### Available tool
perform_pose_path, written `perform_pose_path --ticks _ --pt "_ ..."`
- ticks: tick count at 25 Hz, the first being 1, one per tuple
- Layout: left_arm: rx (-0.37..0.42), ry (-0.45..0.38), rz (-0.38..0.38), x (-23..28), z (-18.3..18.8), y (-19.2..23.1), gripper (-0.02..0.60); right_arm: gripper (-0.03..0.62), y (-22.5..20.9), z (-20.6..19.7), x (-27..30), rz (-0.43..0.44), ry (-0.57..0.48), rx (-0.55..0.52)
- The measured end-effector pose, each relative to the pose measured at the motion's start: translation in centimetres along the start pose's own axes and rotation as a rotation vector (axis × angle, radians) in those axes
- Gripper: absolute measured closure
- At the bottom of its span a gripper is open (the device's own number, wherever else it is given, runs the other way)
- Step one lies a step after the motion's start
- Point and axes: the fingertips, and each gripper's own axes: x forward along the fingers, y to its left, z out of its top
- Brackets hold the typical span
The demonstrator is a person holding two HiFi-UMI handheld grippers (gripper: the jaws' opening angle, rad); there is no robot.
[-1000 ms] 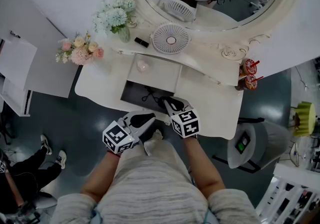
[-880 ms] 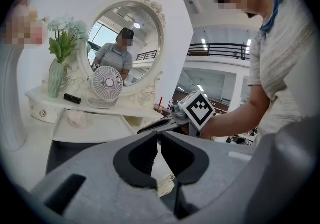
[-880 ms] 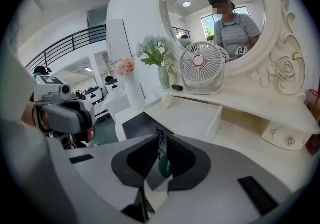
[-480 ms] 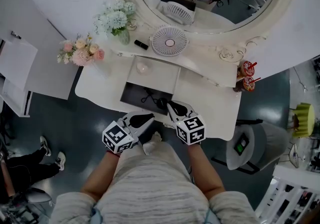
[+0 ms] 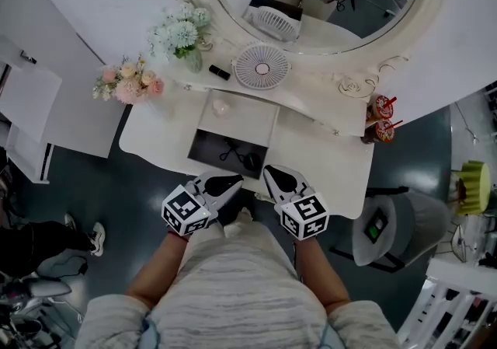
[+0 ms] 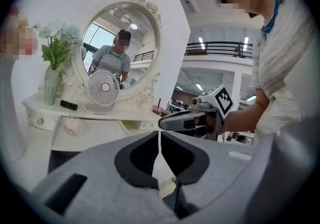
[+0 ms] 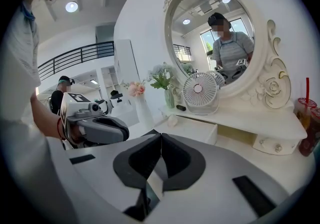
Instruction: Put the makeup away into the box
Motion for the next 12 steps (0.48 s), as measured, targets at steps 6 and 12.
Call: perform_pose_path --ticks 6,12 --pt "0.020 0.006 -0.008 0.2 0.5 -0.4 0.566 0.585 0.3 1.1 -0.9 0.012 -0.050 -0.007" --pt "0.036 0.017 -0.008 0.0 0.8 -0.6 0.566 0.585 0.7 1.5 -1.3 0.020 -0.075 -0.005"
